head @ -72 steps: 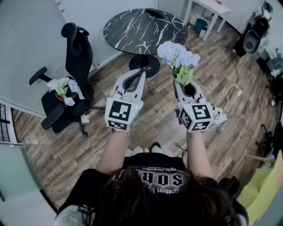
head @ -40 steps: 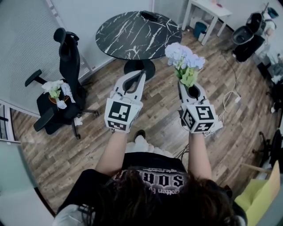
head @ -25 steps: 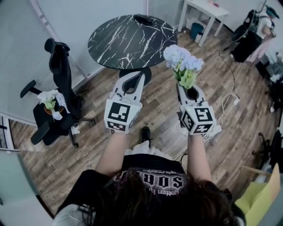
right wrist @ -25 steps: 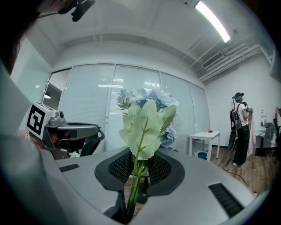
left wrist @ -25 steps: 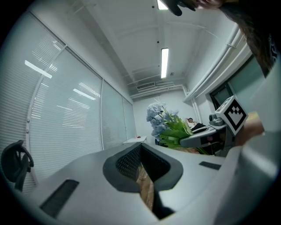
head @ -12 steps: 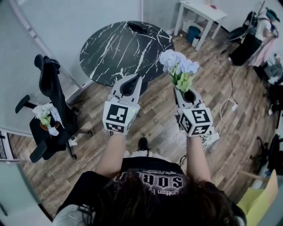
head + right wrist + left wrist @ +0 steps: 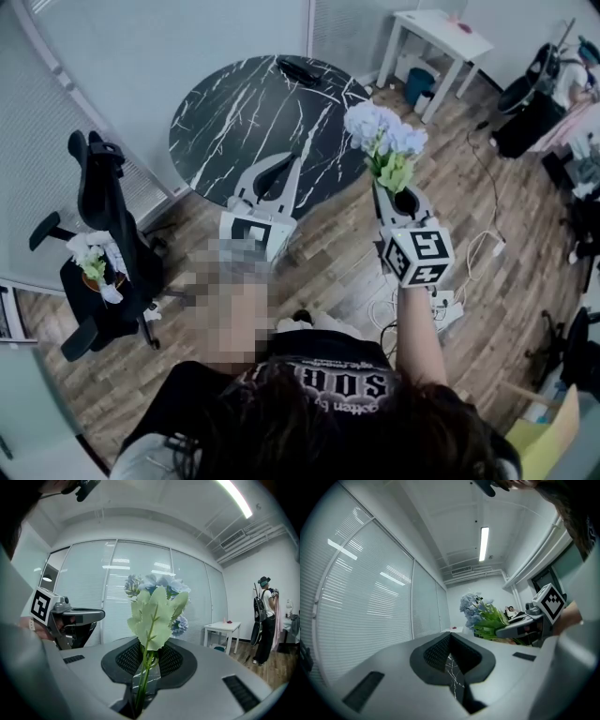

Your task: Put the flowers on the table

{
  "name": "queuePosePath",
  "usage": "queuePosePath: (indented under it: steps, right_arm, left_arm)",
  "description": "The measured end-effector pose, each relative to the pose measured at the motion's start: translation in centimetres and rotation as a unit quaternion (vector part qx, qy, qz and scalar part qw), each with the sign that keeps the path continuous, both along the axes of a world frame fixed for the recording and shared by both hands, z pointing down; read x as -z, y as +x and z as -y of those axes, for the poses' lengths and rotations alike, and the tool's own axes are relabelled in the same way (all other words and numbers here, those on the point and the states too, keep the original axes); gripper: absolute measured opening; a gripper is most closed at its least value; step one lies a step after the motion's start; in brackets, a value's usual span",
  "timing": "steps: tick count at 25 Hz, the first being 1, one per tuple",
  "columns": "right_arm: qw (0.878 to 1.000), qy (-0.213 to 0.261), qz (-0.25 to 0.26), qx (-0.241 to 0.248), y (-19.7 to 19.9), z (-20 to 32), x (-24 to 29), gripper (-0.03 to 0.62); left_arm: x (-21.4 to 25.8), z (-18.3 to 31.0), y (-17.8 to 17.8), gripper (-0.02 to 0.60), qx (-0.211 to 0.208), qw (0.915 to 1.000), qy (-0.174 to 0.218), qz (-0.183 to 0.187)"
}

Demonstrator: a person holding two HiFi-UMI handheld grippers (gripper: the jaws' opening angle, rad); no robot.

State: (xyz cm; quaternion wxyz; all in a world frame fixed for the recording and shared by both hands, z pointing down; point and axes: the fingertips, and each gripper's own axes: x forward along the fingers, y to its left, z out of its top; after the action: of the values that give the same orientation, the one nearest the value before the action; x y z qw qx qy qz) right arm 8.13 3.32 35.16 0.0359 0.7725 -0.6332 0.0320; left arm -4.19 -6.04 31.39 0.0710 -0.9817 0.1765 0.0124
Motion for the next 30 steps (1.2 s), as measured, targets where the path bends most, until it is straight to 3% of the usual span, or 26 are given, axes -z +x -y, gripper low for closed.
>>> queuePosePath:
  steps: [13,30]
  right_arm:
    - [0.999,-0.008,0.017,0.034,1.9,4.7,-1.7,0.081]
    - [0.993,-0.014,0.014,0.115,12.2,12.2,-1.3,0.081]
  left_arm:
    - [-1.8,4.1,1.1,0.002,0.039,0.9990,-0.020,0.012]
    - [-2.1,8.8,11.0,0.003,0.102,0.9943,-0.013,0.028]
